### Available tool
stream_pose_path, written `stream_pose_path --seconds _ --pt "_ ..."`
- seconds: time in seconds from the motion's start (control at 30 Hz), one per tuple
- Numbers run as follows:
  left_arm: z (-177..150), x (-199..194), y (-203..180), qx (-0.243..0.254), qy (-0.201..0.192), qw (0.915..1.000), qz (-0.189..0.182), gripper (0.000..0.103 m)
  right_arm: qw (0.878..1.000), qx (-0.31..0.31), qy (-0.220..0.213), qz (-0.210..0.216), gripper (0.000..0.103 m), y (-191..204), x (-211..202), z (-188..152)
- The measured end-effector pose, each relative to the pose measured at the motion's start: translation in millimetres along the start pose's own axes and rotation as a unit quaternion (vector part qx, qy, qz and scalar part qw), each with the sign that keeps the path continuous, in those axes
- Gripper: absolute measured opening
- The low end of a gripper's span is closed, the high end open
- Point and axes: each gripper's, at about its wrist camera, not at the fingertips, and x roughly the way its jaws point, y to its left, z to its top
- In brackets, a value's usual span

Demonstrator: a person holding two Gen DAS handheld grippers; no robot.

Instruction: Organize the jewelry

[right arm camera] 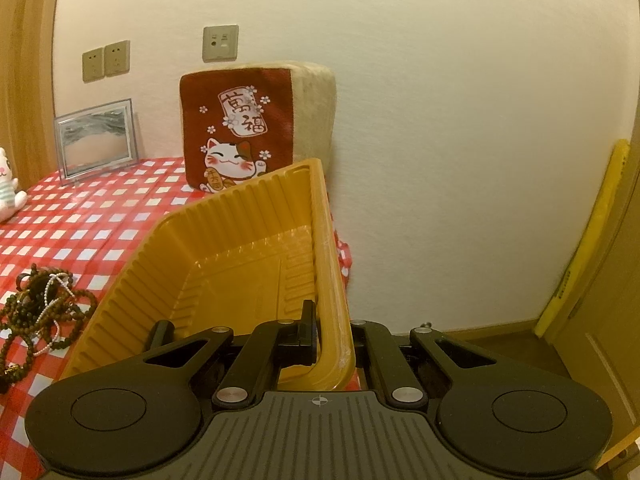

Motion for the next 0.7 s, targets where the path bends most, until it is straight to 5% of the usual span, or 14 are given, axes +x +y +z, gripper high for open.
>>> stream_pose_path --seconds 0.07,0.33,0.7 --pt "0 -1 -3 0.007 0.002 1.0 -0.001 0.005 1.0 0.0 0.0 0.0 0.004 0 0 0" --pt "-3 -12 -6 0.002 -0.002 1.0 0.002 0.005 1.0 0.0 0.0 0.001 0.004 0 -1 0" --pt "22 -68 -12 -0.037 -0.078 0.9958 -0.031 0.005 1.0 0.0 -0.002 0.002 0.004 1 -4 1"
